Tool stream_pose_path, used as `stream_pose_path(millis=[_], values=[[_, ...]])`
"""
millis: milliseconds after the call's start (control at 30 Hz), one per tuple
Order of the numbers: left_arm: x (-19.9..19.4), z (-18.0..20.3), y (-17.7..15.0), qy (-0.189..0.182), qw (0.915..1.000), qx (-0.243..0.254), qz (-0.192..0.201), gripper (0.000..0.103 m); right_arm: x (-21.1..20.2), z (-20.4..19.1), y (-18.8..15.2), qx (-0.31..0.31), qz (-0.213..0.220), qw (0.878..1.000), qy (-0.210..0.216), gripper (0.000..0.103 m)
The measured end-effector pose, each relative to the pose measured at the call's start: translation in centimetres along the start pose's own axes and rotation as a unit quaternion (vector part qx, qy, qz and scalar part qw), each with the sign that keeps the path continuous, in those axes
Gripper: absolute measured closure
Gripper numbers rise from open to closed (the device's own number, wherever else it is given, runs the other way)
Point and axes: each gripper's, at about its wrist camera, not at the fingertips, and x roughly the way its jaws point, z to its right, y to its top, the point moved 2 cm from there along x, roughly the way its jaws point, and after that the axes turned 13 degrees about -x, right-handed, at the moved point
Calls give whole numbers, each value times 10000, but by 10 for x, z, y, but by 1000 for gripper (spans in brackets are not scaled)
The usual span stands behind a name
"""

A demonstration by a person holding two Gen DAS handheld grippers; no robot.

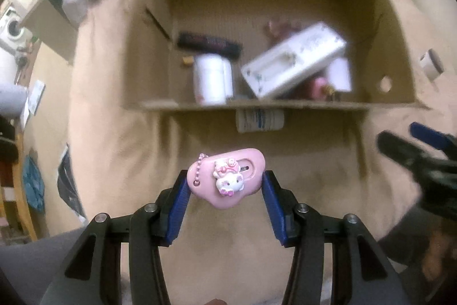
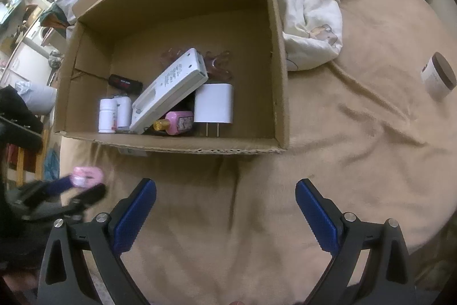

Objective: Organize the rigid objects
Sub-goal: 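Grasp the white medicine bottle with the right tool while the left tool holds the pink case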

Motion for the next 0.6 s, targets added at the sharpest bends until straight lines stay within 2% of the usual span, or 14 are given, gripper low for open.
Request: stream_pose_path(millis=[67, 267, 400, 500, 600], values=[[-11, -9, 6, -80, 9999, -63, 45, 56, 0, -3, 1, -78, 7, 9999, -137, 0], [-44, -24, 24, -164, 9990, -88, 407, 56, 13, -23, 9, -226, -79, 9997, -65, 0], [-52, -32, 33, 58, 9968, 24, 793, 56, 20, -49, 20, -532, 70, 9984, 150, 0], [-40, -39, 36, 216, 9966, -196, 771, 56, 31, -63, 29, -607, 144, 9977, 264, 0], [-34, -50, 39, 59, 9970, -512, 575, 56, 50, -71, 37, -465, 37, 9982, 382, 0]])
